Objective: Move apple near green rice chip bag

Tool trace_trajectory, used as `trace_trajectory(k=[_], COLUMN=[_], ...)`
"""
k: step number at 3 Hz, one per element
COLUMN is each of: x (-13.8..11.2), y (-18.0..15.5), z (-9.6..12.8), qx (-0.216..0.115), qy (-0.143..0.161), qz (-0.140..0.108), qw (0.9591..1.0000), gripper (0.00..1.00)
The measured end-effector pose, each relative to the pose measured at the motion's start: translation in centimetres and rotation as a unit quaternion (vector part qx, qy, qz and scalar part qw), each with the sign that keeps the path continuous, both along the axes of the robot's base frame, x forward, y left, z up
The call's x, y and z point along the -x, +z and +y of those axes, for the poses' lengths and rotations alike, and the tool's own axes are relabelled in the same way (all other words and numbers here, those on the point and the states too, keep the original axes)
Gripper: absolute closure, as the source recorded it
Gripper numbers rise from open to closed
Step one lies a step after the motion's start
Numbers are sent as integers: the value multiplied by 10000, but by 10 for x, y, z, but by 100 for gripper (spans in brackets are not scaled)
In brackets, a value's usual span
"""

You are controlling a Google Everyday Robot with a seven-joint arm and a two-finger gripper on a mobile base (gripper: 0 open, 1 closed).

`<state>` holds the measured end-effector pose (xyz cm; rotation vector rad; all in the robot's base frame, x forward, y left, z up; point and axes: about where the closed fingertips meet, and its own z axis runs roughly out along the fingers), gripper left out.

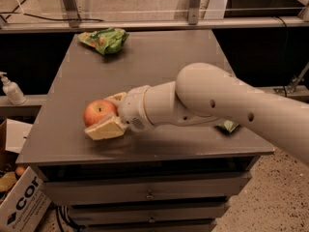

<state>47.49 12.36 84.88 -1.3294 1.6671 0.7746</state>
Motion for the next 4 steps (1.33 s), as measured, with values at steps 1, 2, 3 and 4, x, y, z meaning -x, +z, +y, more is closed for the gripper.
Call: trace_trajectory(k=[1,2,3,4], x=[-16,-16,-36,-88], y=[22,22,33,49], z=[-6,-6,-4,-4], qx=[-61,-61,-35,82], qy=[-91,-91,-148,-367], qz=[-256,-258,-599,-931], qw=[9996,9996,9981,9949], gripper=[100,100,100,100])
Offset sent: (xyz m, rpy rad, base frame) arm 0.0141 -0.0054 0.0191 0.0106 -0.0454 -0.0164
